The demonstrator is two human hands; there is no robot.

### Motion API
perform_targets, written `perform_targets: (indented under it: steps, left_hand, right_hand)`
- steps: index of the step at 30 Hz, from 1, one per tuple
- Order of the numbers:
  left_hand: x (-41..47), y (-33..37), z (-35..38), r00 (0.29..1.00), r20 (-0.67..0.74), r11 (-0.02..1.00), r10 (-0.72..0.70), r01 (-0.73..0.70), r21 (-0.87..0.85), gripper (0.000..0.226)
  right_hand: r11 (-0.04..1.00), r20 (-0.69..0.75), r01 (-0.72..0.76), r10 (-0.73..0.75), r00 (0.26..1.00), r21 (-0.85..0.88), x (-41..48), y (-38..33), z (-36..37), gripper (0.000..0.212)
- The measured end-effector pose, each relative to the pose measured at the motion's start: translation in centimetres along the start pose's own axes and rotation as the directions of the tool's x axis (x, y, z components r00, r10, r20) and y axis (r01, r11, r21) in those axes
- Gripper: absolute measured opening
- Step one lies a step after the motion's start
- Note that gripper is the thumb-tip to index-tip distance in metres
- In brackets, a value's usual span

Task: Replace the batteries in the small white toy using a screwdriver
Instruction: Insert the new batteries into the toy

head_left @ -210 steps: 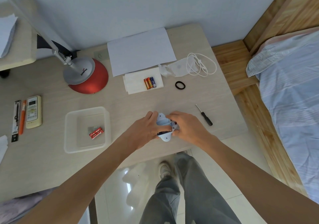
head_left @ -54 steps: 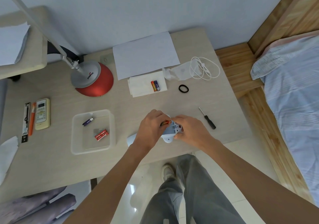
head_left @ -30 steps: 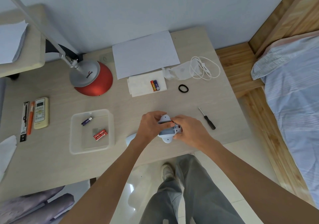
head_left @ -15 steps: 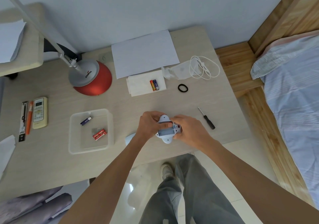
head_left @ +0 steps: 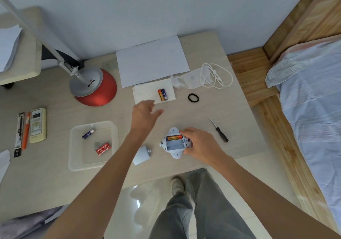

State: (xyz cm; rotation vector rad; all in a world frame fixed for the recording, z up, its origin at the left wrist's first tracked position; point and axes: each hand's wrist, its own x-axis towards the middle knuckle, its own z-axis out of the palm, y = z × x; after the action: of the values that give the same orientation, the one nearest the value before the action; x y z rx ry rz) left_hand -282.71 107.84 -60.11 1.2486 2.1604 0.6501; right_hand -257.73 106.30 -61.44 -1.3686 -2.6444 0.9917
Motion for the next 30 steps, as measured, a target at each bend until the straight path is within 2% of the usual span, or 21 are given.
perform_targets:
  steps: [3, 5, 9, 14, 19, 22, 26, 30]
  left_hand:
    - [3.3, 0.4, 0.4, 0.993, 0.064, 0.979, 0.103, -0.113, 0.171, 0.081]
    - [5.1, 0.6, 0.9, 0.978, 0.132, 0.947, 0.164, -0.194, 0.258, 0.086]
    - [7.1, 0.7, 1.8, 0.952, 0.192, 0.903, 0.239, -0.291, 0.318, 0.072]
    - [8.0, -0.3, 2.1, 0.951, 0.147, 0.898, 0.272, -0.305, 0.316, 0.052]
    - [7.2, -0.2, 0.5, 0.971, 0.151, 0.939, 0.188, -0.223, 0.263, 0.054]
    - [4.7, 0.1, -1.0, 0.987, 0.135, 0.992, 0.083, -0.095, 0.086, 0.057]
    - [-0.1, 0.0, -3.1, 0.992, 0.124, 0.988, -0.007, 0.026, -0.154, 0.054]
    - [-4.3, -0.3, -4.2, 0.983, 0.182, 0.969, -0.035, 0.078, -0.236, 0.051]
  right_hand:
    - [1.000, 0.003, 0.001, -0.001, 1.000, 0.006, 0.0, 0.0, 0.0, 0.054]
    - [1.000, 0.010, 0.001, -0.002, 1.000, 0.013, 0.1, 0.0, 0.0, 0.055]
    - [1.000, 0.004, 0.008, -0.008, 1.000, 0.004, 0.0, 0.0, 0.1, 0.053]
    - [1.000, -0.001, 0.009, -0.009, 1.000, -0.012, 0.1, 0.1, 0.2, 0.049]
    - [1.000, -0.006, 0.011, -0.011, 1.000, 0.003, 0.0, 0.2, 0.1, 0.053]
    - [1.000, -0.007, 0.007, -0.007, 1.000, 0.004, -0.1, 0.1, 0.0, 0.051]
    - [1.000, -0.005, 0.003, -0.003, 1.000, 0.004, -0.1, 0.1, -0.1, 0.053]
    - [1.000, -0.006, -0.001, 0.001, 1.000, 0.004, -0.1, 0.0, -0.2, 0.055]
